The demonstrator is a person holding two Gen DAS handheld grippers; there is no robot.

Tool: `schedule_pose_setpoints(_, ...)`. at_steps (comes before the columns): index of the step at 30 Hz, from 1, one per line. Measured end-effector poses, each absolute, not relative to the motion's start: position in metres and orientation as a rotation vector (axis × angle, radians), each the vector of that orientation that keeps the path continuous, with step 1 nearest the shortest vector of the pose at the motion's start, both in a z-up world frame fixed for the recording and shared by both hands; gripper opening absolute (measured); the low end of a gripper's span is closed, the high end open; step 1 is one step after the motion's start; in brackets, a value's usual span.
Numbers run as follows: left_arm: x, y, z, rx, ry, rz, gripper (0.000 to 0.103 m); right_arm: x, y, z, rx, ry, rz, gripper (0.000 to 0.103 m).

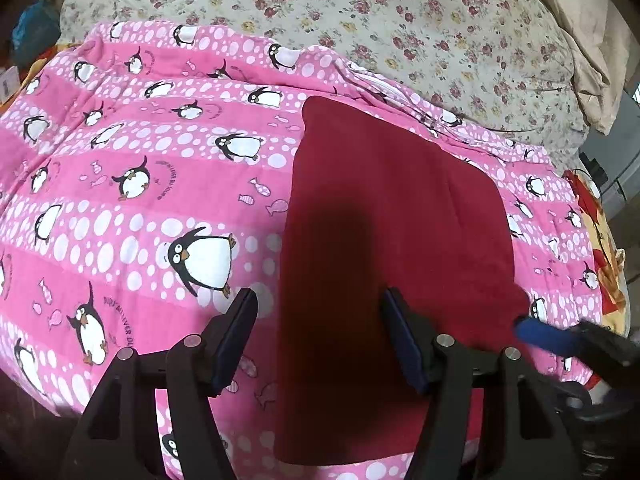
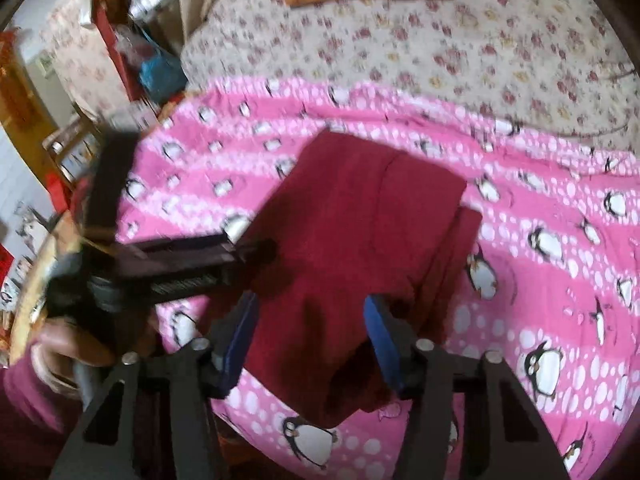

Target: Fold small clothes

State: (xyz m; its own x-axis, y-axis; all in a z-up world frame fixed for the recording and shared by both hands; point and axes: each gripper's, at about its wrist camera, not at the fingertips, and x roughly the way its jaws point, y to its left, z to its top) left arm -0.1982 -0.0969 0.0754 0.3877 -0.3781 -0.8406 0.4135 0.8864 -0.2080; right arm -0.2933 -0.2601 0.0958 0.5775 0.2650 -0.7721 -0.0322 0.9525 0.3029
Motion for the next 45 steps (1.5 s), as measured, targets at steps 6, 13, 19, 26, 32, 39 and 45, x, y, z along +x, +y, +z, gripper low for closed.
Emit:
schedule_pose_setpoints(6, -0.200, -0.100, 0.073, 0.046, 1.058, -0.506, 0.045, -0.292, -0.270, 0.058, 0.291, 1.011, 0.133, 0.031)
schedule_pose_setpoints(13, -0.204, -0.106, 0.070, 0.091, 1.031, -0.495, 0.045, -0.294, -0.266, 0.042, 0.280, 1.012, 0.129, 0.030)
schedule_pose_setpoints(19, -0.205, -0.106, 0.070, 0.109, 1.011, -0.477, 0.046, -0.297, -0.275, 0.063, 0.364, 0.966, 0.138, 0.031)
schedule_pose_setpoints(26, -0.204, -0.107, 0.069, 0.118, 1.010, -0.471, 0.048, -0.272, -0.289, 0.073, 0.384, 0.942, 0.105, 0.031)
schedule_pose_setpoints(32, -0.202, -0.108, 0.066, 0.123, 1.010, -0.468, 0.053, -0.262, -0.298, 0.086, 0.380, 0.902, 0.065, 0.043)
schedule_pose_setpoints(39, -0.201, -0.109, 0.062, 0.093, 1.033, -0.464, 0.056, -0.254, -0.292, 0.055, 0.275, 0.954, 0.024, 0.043)
schedule_pose_setpoints(45, -0.198, -0.111, 0.063, 0.075, 1.059, -0.461, 0.056, -0.261, -0.287, 0.054, 0.226, 0.958, 0.005, 0.043)
